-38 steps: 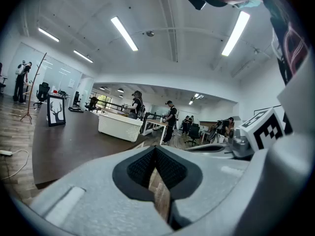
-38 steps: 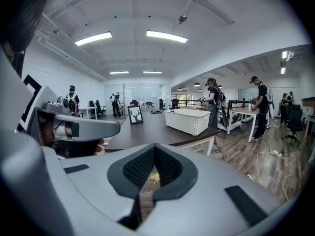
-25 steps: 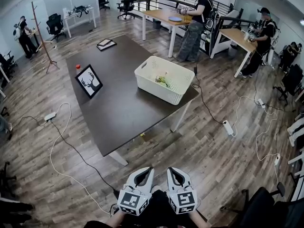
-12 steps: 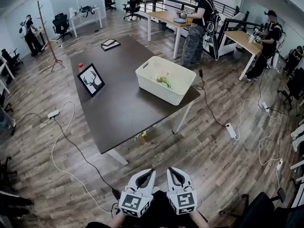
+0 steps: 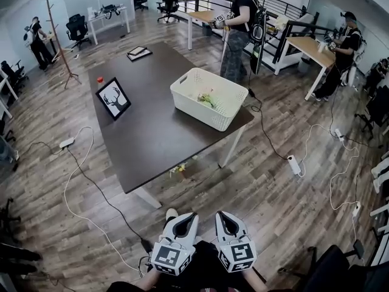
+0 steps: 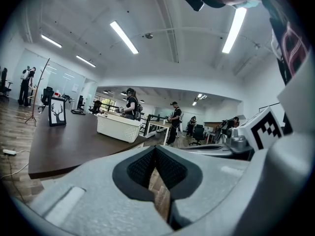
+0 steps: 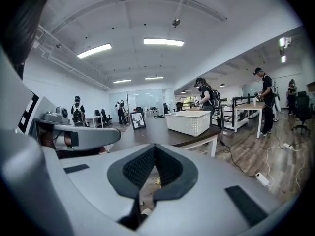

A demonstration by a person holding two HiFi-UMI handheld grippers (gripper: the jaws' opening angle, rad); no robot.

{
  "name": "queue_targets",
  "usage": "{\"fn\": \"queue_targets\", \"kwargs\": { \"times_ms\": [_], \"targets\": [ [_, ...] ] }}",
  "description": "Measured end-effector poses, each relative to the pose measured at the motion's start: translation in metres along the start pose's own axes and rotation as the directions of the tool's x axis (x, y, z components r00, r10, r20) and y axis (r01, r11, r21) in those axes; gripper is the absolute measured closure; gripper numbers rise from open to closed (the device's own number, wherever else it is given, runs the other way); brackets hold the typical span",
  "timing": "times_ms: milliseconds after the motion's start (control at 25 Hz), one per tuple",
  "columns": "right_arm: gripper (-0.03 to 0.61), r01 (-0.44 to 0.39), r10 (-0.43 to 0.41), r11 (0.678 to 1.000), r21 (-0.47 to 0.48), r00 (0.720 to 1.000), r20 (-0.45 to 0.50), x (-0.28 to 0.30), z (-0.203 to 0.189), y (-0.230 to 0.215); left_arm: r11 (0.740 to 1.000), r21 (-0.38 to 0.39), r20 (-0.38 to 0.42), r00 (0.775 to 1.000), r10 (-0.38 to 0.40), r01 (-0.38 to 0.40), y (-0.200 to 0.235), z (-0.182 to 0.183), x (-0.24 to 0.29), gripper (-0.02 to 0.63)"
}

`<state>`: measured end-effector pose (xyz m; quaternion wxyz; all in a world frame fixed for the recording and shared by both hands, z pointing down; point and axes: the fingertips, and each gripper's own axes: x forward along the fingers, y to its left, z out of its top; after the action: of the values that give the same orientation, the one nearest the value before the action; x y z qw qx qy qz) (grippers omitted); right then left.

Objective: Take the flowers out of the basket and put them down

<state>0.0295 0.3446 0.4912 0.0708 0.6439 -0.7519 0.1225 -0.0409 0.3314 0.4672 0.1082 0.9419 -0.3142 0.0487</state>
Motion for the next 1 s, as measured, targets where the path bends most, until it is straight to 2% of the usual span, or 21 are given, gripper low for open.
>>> {"fn": "queue_targets", "kwargs": {
  "times_ms": [320, 640, 840, 1000],
  "targets": [
    [0.572, 0.043, -0.043, 0.999, 0.001, 0.999, -0.005, 0.005, 0.0, -0.01, 1.0, 0.002, -0.008, 1.0, -0.024, 0.024, 0.003, 0.0, 0.012, 0.604],
    [0.572, 0.021, -0.022, 0.999, -0.025, 0.999, -0.034, 0.023, 0.0, -0.006, 1.0, -0.024, -0.013, 1.0, -0.018, 0.018, 0.021, 0.0, 0.023, 0.604],
    [0.572, 0.022, -0.022, 1.0, -0.014, 0.998, -0.053, 0.037, 0.0, -0.012, 0.999, -0.039, -0.056, 0.998, -0.03, 0.027, 0.029, -0.001, 0.034, 0.604],
    [0.572, 0.025, -0.026, 1.0, -0.009, 0.998, -0.054, 0.052, 0.004, -0.017, 0.999, -0.038, -0.029, 0.999, -0.013, 0.012, 0.046, 0.003, 0.045, 0.604]
  ]
}}
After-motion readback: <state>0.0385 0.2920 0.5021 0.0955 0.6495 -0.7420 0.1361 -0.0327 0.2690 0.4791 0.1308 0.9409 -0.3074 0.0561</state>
